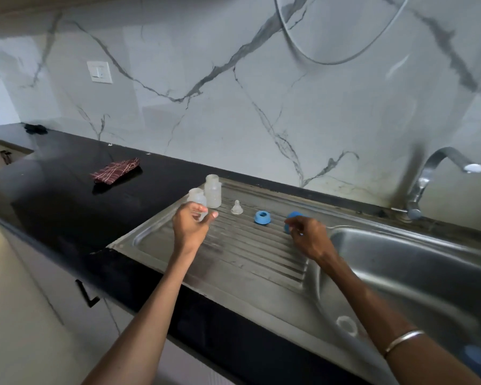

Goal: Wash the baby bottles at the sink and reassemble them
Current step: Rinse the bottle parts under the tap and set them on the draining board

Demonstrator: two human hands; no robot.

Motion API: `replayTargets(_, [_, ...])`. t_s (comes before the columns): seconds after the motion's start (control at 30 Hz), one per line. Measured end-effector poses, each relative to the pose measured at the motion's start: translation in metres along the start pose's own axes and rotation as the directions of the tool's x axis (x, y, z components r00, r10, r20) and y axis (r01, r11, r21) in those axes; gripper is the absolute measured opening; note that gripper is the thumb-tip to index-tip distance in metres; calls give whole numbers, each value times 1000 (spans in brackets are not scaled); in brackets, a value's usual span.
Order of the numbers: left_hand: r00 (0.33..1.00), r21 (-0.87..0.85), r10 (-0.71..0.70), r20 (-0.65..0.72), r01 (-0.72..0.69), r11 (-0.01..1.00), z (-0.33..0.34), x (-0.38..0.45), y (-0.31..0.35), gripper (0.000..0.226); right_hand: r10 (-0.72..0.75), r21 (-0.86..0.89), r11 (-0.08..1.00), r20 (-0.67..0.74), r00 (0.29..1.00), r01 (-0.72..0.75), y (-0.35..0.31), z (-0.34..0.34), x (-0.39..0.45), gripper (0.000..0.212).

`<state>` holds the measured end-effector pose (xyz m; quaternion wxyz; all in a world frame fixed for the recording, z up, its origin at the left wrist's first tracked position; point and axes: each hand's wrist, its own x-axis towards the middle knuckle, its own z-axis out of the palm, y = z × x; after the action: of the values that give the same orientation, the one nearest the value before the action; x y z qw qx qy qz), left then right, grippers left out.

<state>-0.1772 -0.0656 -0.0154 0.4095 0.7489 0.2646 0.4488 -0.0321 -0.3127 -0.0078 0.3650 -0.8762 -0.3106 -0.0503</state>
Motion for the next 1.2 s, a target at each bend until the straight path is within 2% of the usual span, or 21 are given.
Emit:
replayTargets(0.2, [957, -168, 75, 281, -28, 985, 85, -51, 59, 23, 100, -23, 995, -61, 993, -101, 49, -64, -29, 26])
replayTargets(0.3, [901, -199, 111, 420, -28, 980, 135, -80, 84, 28, 175, -22, 984, -78, 982, -177, 80, -92, -46, 25])
replayTargets(0.4, [820, -209, 163, 549, -54, 976, 184, -114, 108, 20, 260, -44, 964, -75, 963, -264, 118, -119, -62, 25])
replayTargets(0.53, [745, -203, 199, 637, -87, 975, 233, -149, 132, 14, 340, -121, 931, -53, 939, -344, 158, -145, -79, 28])
replayTargets(0.63, [628, -118, 170, 759, -125, 985, 263, -168, 141, 16, 399, -181, 902, 5, 917, -391, 183, -157, -88, 29])
replayTargets(0.73, [422, -1, 134, 897, -300, 954, 291, -182, 142, 18, 463, -206, 872, 59, 884, -443, 203, -162, -92, 29])
replayTargets(0.8, [328, 76, 77, 942, -428, 900, 293, -188, 142, 18, 472, -205, 871, 93, 876, -447, 204, -159, -94, 26])
replayTargets(0.87, [231, 83, 43, 972, -511, 855, 302, -197, 142, 17, 472, -195, 873, 108, 875, -447, 210, -161, -95, 24])
replayTargets(0.93, [165, 96, -1, 986, -570, 816, 306, -201, 136, 15, 451, -170, 887, 132, 882, -428, 213, -160, -93, 23])
replayTargets(1.0, [128, 128, -62, 990, -603, 787, 308, -202, 131, 15, 433, -131, 900, 148, 889, -417, 213, -161, -89, 22])
replayTargets(1.2, [-18, 148, -231, 973, -718, 680, 314, -211, 123, 34, 445, -137, 895, 180, 877, -425, 220, -155, -85, 21])
